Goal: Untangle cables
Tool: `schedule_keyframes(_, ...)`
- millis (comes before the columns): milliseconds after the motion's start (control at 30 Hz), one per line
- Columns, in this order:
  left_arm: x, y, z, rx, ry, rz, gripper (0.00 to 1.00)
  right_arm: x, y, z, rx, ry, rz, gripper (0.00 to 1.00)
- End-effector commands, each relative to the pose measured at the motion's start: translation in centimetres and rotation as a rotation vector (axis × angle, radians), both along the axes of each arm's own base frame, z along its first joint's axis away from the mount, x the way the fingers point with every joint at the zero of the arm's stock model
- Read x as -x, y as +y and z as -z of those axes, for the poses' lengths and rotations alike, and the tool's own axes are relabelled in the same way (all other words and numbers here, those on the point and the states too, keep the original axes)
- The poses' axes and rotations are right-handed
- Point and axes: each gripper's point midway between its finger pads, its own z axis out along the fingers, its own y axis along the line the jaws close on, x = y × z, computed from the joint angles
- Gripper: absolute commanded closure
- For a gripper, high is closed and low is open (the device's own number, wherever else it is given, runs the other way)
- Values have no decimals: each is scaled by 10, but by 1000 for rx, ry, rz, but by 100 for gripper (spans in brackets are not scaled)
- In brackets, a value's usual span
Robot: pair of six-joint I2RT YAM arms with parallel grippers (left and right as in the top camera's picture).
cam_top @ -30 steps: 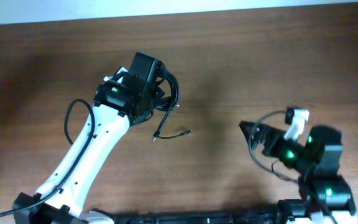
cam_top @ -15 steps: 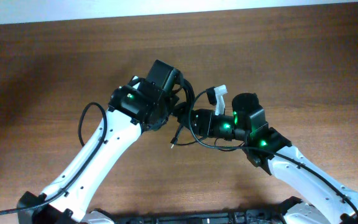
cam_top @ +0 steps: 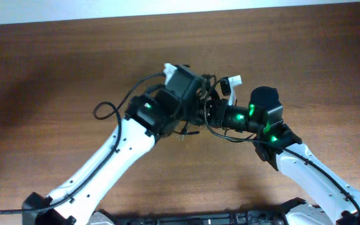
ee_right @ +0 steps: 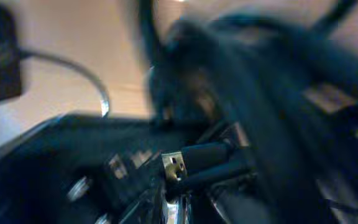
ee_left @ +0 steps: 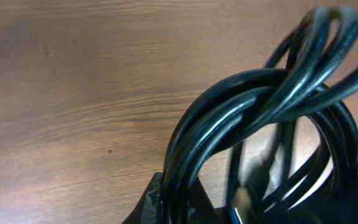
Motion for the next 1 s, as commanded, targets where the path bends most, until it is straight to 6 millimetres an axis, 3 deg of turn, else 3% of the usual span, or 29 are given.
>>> schedule_keyframes(0, 22, -13, -4, -29, 11, 170, 100, -33, -24, 1, 73, -44, 211, 96)
schedule_keyframes(200, 16, 13, 2, -70, 48, 110, 100, -45, -46, 21, 155, -2, 317, 96)
schedule_keyframes(233, 16, 9, 0, -24, 64, 108, 100, -45, -49, 26, 172, 16, 332, 96)
schedule_keyframes(333, 39, -52, -20, 247, 115, 346, 100, -48, -58, 38, 217, 47, 387, 96)
schedule_keyframes(433, 49, -73, -35, 363, 127, 436, 100, -52, -80, 59, 315, 102, 504, 96)
schedule_keyframes(467, 48, -71, -36, 369, 124, 449, 100, -55, -87, 62, 353, 84, 532, 95)
schedule_keyframes(500, 43, -63, -35, 364, 125, 442, 100, -55, -88, 61, 360, 75, 531, 82)
schedule_keyframes(567, 21, -39, -38, 369, 105, 363, 100, -49, -78, 56, 354, 37, 454, 41)
schedule_keyframes(600, 6, -23, -38, 371, 95, 308, 100, -44, -71, 48, 342, -1, 398, 26)
schedule_keyframes(633, -12, 0, -38, 373, 83, 237, 100, -36, -64, 29, 306, -53, 351, 19)
schedule_keyframes(700, -25, 20, -37, 374, 74, 179, 100, -22, -64, -11, 243, -169, 301, 17)
schedule_keyframes(733, -26, 21, -37, 360, 59, 202, 100, -16, -73, -18, 289, -243, 294, 17)
schedule_keyframes(767, -21, 17, -38, 349, 44, 281, 100, -11, -86, -21, 411, -383, 264, 10)
schedule_keyframes(800, -8, 2, -47, 402, 31, 433, 100, -10, -93, -15, 486, -436, 239, 1)
schedule_keyframes(833, 7, -10, -57, 461, 12, 581, 100, -9, -98, -5, 572, -487, 195, 1)
schedule_keyframes(900, 19, -9, -52, 452, 33, 644, 100, -12, -108, 13, 684, -538, 137, 1)
schedule_keyframes(967, 28, -15, -59, 507, 48, 684, 100, -14, -104, 30, 703, -519, 85, 1)
